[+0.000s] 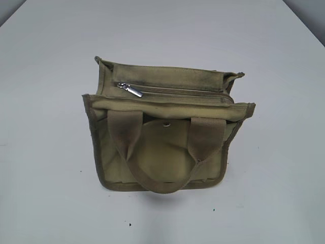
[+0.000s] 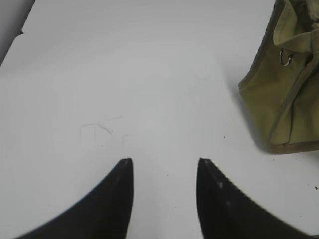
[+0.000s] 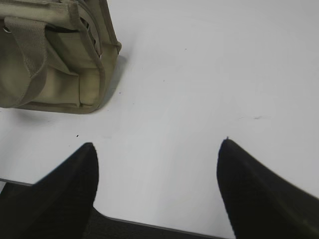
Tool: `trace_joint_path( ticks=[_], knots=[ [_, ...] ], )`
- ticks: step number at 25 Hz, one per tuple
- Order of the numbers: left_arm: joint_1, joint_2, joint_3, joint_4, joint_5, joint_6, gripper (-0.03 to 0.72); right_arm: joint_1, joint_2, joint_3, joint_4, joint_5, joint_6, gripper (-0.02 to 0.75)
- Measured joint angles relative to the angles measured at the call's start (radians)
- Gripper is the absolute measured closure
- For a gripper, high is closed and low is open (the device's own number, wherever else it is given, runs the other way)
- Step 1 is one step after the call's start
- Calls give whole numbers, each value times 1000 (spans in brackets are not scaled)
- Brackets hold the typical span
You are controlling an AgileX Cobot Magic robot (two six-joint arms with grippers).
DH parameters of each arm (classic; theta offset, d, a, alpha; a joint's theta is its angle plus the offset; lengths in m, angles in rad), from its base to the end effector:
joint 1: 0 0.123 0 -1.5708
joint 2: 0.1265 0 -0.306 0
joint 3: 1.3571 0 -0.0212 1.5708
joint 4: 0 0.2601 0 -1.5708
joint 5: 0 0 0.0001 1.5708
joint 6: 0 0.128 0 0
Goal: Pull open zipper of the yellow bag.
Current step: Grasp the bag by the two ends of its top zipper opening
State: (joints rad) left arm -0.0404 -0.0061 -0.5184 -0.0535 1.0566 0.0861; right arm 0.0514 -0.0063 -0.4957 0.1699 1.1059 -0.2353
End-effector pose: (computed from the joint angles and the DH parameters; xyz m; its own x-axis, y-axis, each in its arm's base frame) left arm 0.0121 -0.0065 0.2714 -0.4238 0.0768 -0.9025 0.1079 0.9936 0.0340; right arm 0.0100 0.0199 0.2599 -0.4534 -0.1796 -0.8730 -0.2573 0.9642 -0.0648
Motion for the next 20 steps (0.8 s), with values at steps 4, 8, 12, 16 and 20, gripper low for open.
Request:
trace_joint_path(
  ticks=[4, 8, 12, 16, 20],
  knots=[
    [0, 0, 0, 0, 0, 0, 360, 0, 0, 0, 0, 0, 0, 164],
    [0, 0, 0, 0, 0, 0, 360, 0, 0, 0, 0, 0, 0, 164],
    [0, 0, 0, 0, 0, 0, 360, 0, 0, 0, 0, 0, 0, 164],
    [0, 0, 0, 0, 0, 0, 360, 0, 0, 0, 0, 0, 0, 164],
    [0, 0, 0, 0, 0, 0, 360, 0, 0, 0, 0, 0, 0, 164]
  ],
)
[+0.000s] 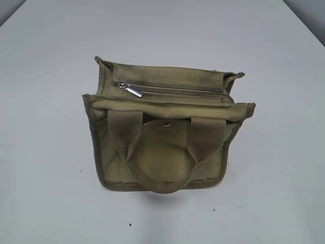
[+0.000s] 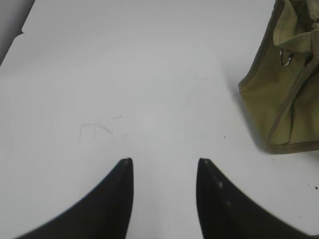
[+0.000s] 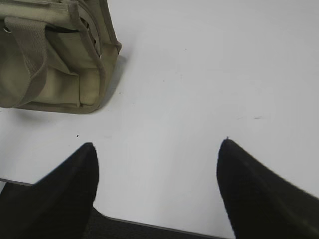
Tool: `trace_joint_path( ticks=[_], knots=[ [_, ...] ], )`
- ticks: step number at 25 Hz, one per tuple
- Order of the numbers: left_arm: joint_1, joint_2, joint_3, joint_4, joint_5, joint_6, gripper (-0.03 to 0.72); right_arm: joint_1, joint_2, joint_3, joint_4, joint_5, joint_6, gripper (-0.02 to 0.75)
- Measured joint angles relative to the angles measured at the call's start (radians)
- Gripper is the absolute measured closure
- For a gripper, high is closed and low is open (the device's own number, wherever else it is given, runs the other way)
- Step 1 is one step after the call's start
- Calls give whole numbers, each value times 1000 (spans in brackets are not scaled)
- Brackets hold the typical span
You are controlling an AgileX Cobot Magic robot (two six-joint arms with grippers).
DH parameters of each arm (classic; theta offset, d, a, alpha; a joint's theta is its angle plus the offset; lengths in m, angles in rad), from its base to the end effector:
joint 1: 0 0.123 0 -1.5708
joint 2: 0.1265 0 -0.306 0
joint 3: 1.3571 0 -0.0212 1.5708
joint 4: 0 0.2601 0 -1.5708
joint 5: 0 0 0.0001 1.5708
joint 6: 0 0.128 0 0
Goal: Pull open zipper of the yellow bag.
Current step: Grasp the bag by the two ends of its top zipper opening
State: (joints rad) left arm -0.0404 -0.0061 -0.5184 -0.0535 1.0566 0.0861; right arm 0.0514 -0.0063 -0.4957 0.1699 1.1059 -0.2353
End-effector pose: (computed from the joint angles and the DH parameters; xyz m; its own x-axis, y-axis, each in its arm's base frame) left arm 0.0121 -0.0065 0.2714 -0.4238 0.0768 -0.9025 0.1079 0.9936 0.0340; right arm 0.0100 0.0199 0.2599 -0.4534 -0.1796 -0.8730 -0.2573 0.9642 -0.0648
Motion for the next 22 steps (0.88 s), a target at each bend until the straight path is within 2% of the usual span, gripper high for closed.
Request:
trace_joint_path(
  ticks=[14, 17, 22],
  knots=[
    [0, 1, 0, -18, -1, 0, 360, 0, 0, 0, 0, -29, 0, 164],
    [0, 44, -8, -108, -34, 0, 360, 0, 4, 0, 1, -38, 0, 164],
    [0, 236, -18, -370, -226, 0, 360, 32, 127, -5, 17, -123, -7, 164]
  ],
)
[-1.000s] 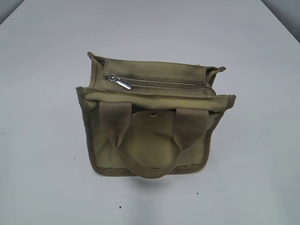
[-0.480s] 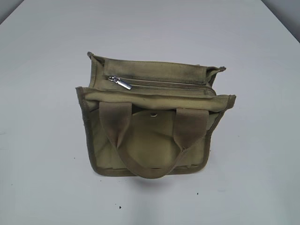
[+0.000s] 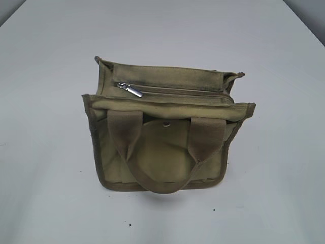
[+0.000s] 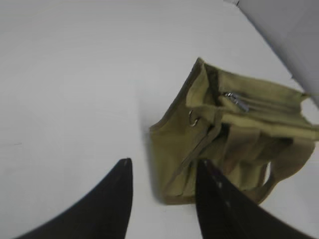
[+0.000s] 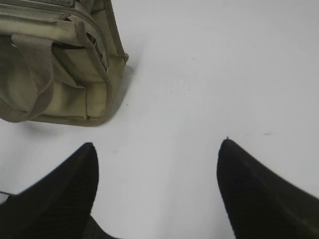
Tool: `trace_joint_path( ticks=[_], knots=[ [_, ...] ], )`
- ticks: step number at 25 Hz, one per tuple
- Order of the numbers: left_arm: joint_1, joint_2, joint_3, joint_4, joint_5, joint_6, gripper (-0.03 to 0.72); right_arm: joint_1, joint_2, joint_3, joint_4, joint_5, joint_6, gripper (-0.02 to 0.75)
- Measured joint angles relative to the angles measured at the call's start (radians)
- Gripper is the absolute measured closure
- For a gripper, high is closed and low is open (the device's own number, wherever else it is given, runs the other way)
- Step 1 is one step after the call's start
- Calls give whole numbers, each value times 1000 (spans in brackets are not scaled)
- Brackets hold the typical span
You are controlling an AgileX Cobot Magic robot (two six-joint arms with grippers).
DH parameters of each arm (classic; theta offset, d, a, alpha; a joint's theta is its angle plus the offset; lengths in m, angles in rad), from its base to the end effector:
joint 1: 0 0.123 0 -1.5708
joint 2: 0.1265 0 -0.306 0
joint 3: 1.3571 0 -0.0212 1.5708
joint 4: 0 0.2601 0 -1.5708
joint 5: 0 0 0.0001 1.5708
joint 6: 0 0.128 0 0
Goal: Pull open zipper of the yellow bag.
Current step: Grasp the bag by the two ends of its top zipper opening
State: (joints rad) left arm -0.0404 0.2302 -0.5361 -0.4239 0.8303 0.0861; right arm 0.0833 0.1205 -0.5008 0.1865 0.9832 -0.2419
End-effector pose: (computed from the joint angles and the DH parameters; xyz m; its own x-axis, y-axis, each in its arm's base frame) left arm 0.0565 -0.0412 0.3025 -0.4387 -0.1805 -0.8803 0.2328 0.9233 -0.3054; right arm 0.0346 0.0227 0.2724 -0.4501 -0.1737 -0.8759 -0.2810 0.9586 -0.0456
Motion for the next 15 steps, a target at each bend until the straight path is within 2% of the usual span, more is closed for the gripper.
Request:
trace_joint_path(
  ticks=[2, 7, 10, 15],
  knots=[
    [0, 95, -5, -98, -54, 24, 360, 15, 80, 0, 3, -76, -14, 164],
    [0, 369, -68, -392, -91, 227, 359, 120, 293, -2, 22, -300, -50, 164],
    [0, 543, -129, -529, -60, 348, 359, 189, 463, -48, 39, -335, -114, 164],
    [0, 841, -265, -609, 63, 417, 358, 309, 796, -201, 50, -328, -241, 170]
  ],
)
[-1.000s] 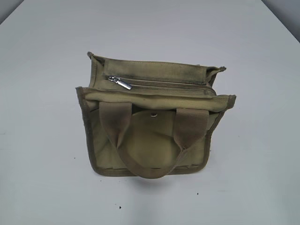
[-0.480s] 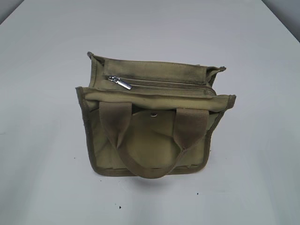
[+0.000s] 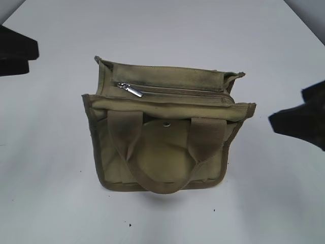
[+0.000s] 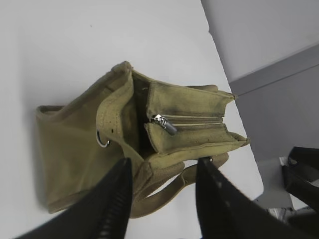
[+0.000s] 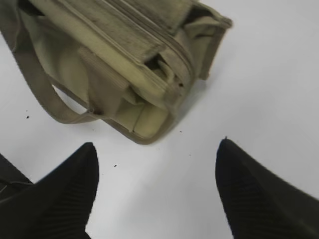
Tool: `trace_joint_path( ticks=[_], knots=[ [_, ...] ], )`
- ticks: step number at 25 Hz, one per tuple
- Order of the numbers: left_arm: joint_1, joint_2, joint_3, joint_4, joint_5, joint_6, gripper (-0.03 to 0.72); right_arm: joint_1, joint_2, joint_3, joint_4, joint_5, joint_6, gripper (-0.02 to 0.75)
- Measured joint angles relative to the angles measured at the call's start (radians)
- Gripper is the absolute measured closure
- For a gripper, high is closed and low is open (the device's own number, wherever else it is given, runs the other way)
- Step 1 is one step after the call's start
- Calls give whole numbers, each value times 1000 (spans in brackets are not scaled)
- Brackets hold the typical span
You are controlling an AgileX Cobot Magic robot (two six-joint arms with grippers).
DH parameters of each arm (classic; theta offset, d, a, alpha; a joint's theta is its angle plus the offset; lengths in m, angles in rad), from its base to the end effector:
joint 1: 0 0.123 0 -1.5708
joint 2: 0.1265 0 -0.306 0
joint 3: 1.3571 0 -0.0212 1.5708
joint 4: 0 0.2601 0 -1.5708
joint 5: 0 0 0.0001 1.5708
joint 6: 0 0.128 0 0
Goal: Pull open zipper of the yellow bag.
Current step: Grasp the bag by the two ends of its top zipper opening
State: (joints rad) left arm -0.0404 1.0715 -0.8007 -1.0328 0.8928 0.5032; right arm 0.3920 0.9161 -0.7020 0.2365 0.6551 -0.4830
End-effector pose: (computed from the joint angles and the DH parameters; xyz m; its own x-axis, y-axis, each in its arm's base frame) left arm 0.2140 -0.0944 0.3164 -0.8063 -0.1924 -0.5594 0.2886 0.6975 -0.6558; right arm 0.1755 0.0924 0.2873 -0.4776 -0.5079 -0.7169 -0.6389 0.7609 -0.1135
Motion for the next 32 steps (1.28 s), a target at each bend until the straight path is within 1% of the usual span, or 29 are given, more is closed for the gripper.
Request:
trace_joint_path(
  ticks=[2, 5, 10, 13, 18, 22, 26, 28, 29, 31, 32],
  knots=[
    [0, 95, -49, -5, 40, 2, 358, 45, 102, -73, 3, 10, -39, 186],
    [-30, 220, -122, -5, 54, 3, 358, 105, 253, -179, 5, 19, -70, 204],
    [-129, 383, -216, -5, 51, 3, 358, 169, 431, -347, 6, 24, -97, 210],
    [-170, 457, -253, -7, 32, 3, 358, 179, 497, -442, 6, 26, -119, 225],
    [-223, 542, -309, -8, 23, 3, 358, 179, 571, -545, 6, 29, -136, 239],
    [-265, 577, -325, -14, -36, 3, 358, 179, 614, -581, 9, 34, -153, 241],
    [-284, 604, -344, -39, -87, 3, 360, 185, 646, -584, 10, 36, -179, 242],
    [-290, 614, -360, -51, -92, 3, 386, 202, 660, -584, 10, 33, -191, 243],
    [-292, 618, -368, -51, -93, 3, 420, 212, 667, -584, 10, 28, -201, 243],
    [-295, 621, -382, -48, -81, 3, 513, 240, 679, -584, 10, 8, -222, 243],
    [-296, 621, -389, -46, -77, 3, 573, 249, 686, -584, 10, -3, -235, 244]
  ],
)
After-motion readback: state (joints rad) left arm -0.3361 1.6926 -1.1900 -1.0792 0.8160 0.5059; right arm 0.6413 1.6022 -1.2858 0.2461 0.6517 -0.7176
